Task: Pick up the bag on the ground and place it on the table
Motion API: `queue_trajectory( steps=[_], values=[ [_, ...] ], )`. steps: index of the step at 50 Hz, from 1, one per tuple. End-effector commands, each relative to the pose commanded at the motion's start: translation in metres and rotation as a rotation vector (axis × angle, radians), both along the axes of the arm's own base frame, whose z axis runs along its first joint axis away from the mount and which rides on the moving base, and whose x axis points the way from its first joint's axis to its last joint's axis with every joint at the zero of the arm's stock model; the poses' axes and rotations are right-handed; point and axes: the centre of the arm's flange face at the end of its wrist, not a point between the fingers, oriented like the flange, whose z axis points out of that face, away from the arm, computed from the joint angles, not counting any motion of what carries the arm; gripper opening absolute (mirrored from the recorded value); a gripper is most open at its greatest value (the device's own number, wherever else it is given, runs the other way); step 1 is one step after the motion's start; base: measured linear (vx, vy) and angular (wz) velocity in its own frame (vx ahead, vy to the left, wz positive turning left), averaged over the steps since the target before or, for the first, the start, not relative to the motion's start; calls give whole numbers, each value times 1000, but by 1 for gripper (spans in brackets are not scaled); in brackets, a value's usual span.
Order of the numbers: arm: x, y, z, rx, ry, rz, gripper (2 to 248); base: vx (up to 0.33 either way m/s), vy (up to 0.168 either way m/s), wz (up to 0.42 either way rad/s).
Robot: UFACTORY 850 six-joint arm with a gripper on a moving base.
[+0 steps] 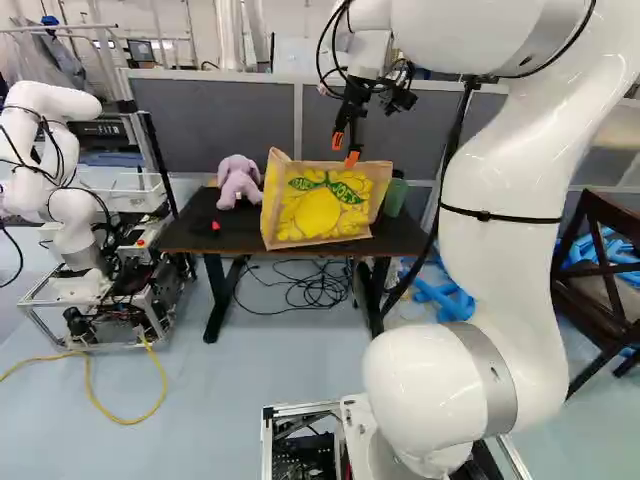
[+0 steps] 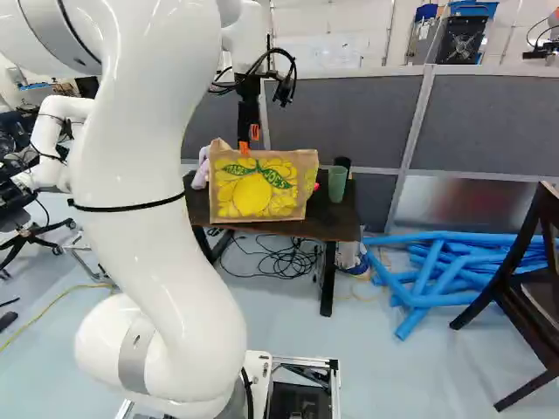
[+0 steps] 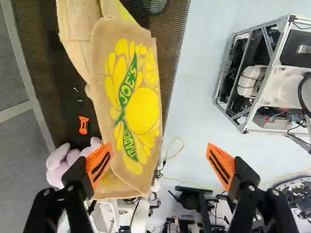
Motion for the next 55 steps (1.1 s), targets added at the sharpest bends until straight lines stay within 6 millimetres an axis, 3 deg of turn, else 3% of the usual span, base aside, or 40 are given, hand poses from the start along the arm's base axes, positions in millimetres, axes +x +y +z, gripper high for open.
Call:
queue_trajectory(
  steps=[55],
  values=[
    [0, 0, 0, 0, 0, 0, 247, -137, -4, 5]
  ],
)
